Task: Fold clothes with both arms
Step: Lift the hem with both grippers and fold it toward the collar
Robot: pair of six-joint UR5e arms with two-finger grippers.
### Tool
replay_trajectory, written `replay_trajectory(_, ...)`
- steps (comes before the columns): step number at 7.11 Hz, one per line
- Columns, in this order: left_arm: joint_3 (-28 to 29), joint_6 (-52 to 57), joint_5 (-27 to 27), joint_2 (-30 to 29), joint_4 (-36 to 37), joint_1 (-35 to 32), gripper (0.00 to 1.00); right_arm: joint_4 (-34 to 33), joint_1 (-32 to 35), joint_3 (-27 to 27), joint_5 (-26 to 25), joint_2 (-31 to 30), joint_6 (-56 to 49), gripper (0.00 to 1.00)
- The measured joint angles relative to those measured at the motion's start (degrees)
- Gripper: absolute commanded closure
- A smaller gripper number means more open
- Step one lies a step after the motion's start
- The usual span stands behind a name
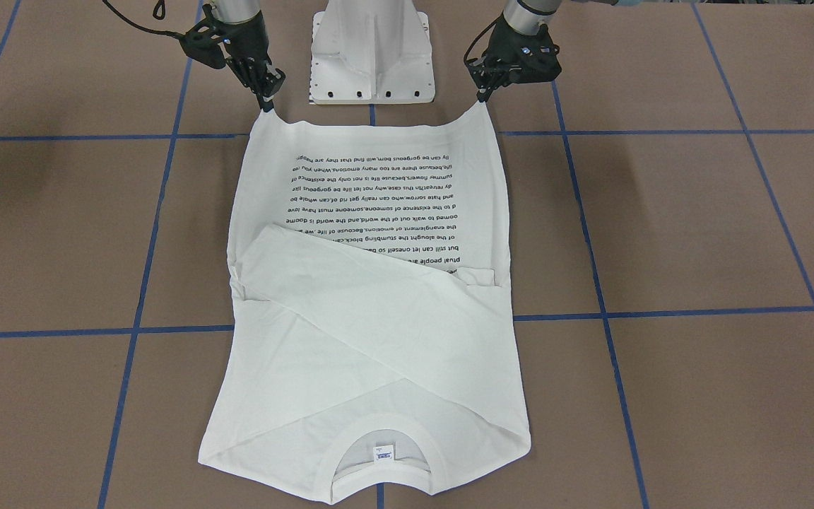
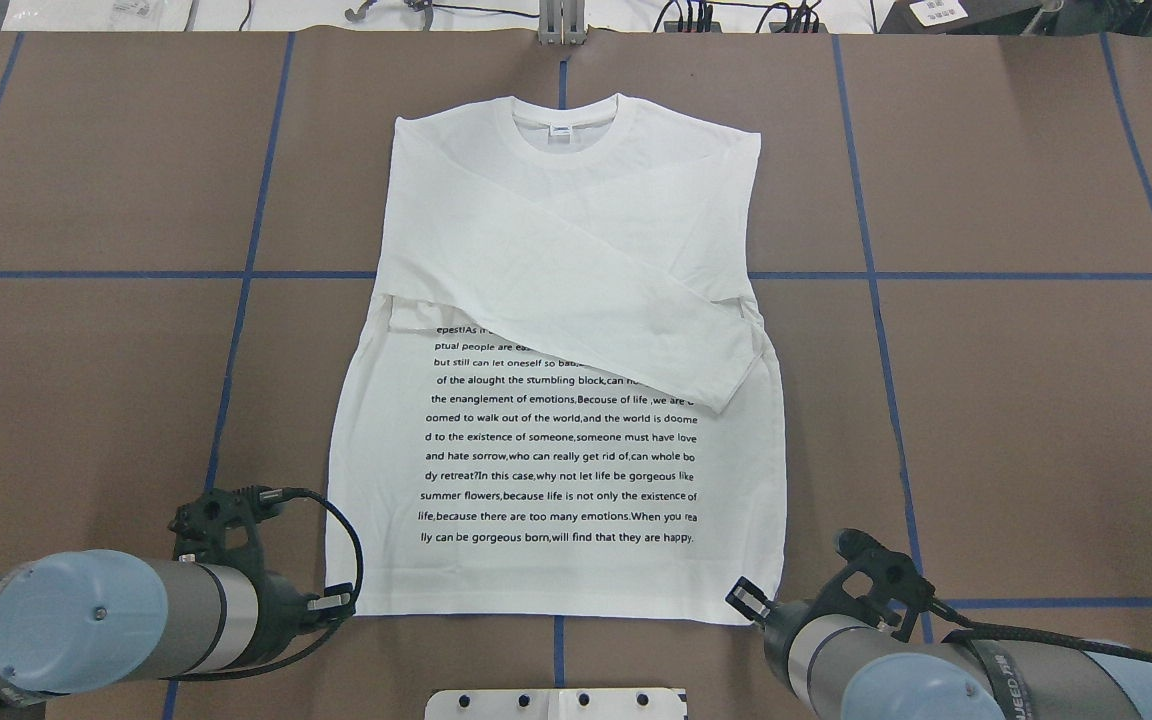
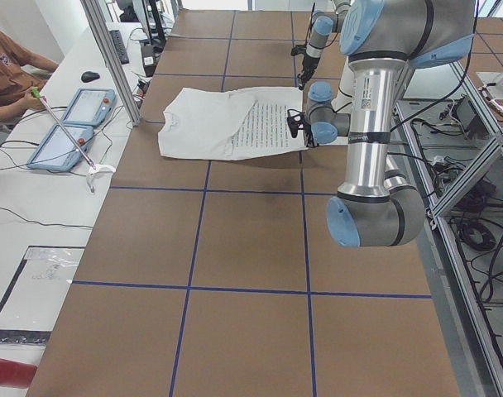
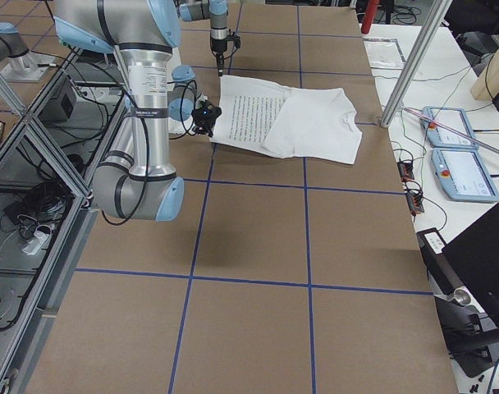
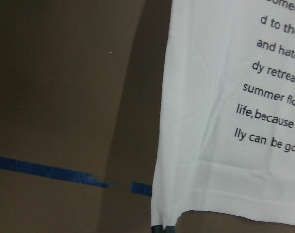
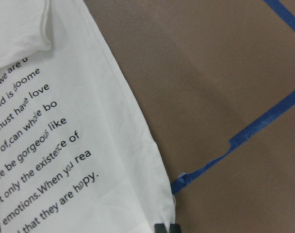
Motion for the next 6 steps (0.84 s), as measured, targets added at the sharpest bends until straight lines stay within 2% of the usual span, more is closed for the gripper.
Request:
replay_trajectory(2, -5.8, -4.1, -2.8, -0.1, 3.9, 1.6, 1.00, -0.4, -1.5, 3.7, 1.1, -1.2, 0.0, 1.00)
replay_trajectory(4, -8.5, -5.7, -3.8, -0.2, 4.9, 1.3, 1.00, -4.0, -0.6, 8.1, 1.8, -2.0, 0.0, 1.00)
replay_trajectory(6, -9.7, -1.5, -5.4, -1.1, 5.1, -6.3, 1.00, -6.6, 5.3, 9.0, 3.0, -0.5, -2.3, 1.00)
